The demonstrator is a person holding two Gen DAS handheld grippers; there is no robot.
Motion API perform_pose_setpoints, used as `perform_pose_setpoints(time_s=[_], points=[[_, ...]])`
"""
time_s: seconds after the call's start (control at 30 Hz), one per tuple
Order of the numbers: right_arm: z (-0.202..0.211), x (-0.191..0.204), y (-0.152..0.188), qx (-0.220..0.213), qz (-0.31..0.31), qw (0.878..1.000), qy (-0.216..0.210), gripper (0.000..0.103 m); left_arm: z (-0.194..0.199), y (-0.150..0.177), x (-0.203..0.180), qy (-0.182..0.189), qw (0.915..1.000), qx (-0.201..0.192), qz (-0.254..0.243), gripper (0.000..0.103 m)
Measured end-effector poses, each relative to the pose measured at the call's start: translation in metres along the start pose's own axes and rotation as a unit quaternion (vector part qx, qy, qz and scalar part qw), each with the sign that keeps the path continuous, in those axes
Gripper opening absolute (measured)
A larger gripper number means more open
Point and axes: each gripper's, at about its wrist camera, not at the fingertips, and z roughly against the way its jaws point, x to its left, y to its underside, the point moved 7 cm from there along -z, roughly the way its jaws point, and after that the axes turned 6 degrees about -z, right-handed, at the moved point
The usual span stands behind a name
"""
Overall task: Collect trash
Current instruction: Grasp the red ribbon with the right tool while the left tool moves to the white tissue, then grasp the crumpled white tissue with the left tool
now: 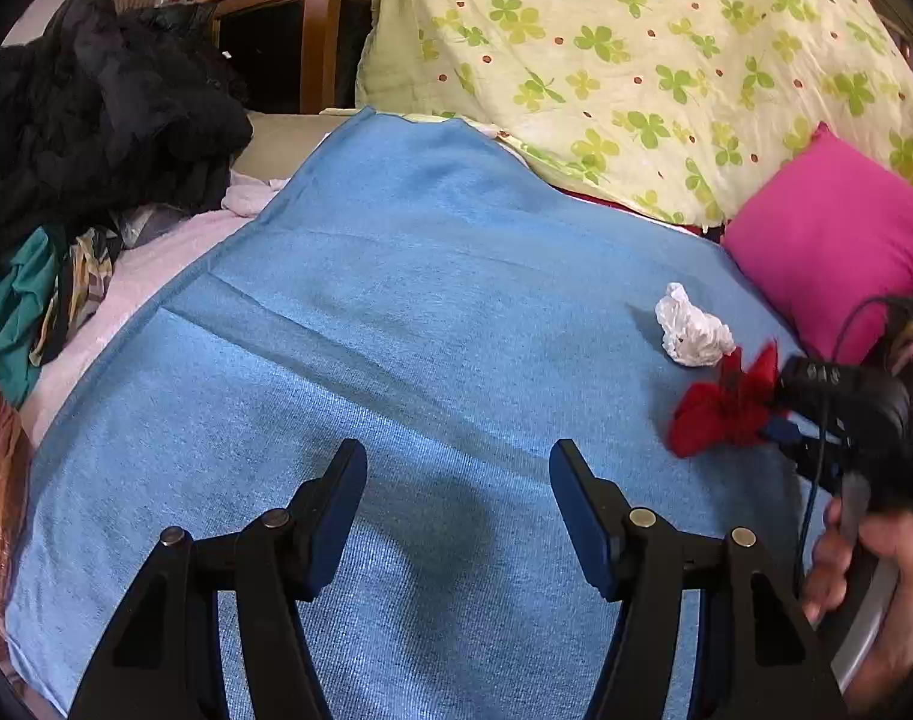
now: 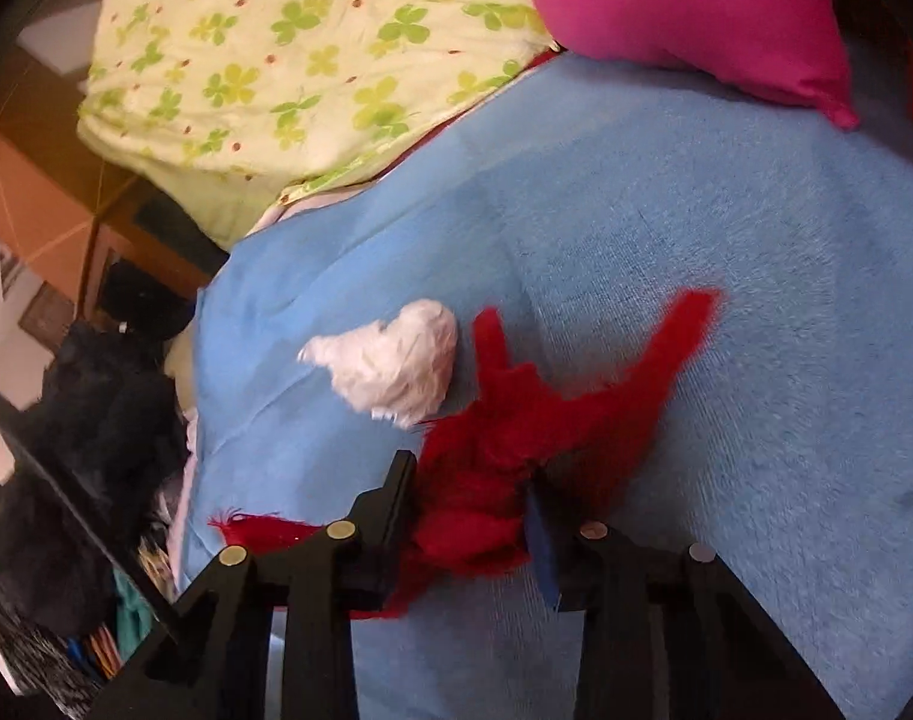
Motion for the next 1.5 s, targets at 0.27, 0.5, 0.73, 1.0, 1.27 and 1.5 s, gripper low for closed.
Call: perform_pose_setpoints(time_s=[0.27, 0.5, 0.73, 1.0, 1.27, 1.5], points=[[0.066, -0.001, 0.029, 0.009, 0.018, 1.0, -0.013, 0.034, -0.009, -0.007, -0.016, 0.027, 0.9994, -0.008, -0.021, 0.064], [0.147, -0.028, 0.057, -0.026, 0.079, 0.996, 0.024, 0.034, -0.035, -0.045, -0.079, 0.117, 0.9929, 0.005, -0.021, 0.069], [0.154, -0.046, 0.056, -0.024, 0.128, 0.99, 0.055, 0.034, -0.089, -0.082, -0.168, 0.13, 0.9897, 0.038, -0.046, 0.072], [0.157, -0.051, 0.046, -0.023, 0.138, 0.989, 0.048, 0.034, -0.146, -0.079, -0.187, 0.102, 0.9908, 0.08, -0.037, 0.065], [0.172, -0.056, 0.038, -0.051, 0.142, 0.987, 0.053, 0.034, -0.122, -0.074, -0.19, 0.096, 0.9919, 0.05, -0.066, 0.031], [0.195, -0.043, 0.036, -0.092, 0.157, 0.982, 0.052, 0.034, -0.012, -0.066, -0.159, 0.048, 0.9902, -0.042, -0.124, 0.031]])
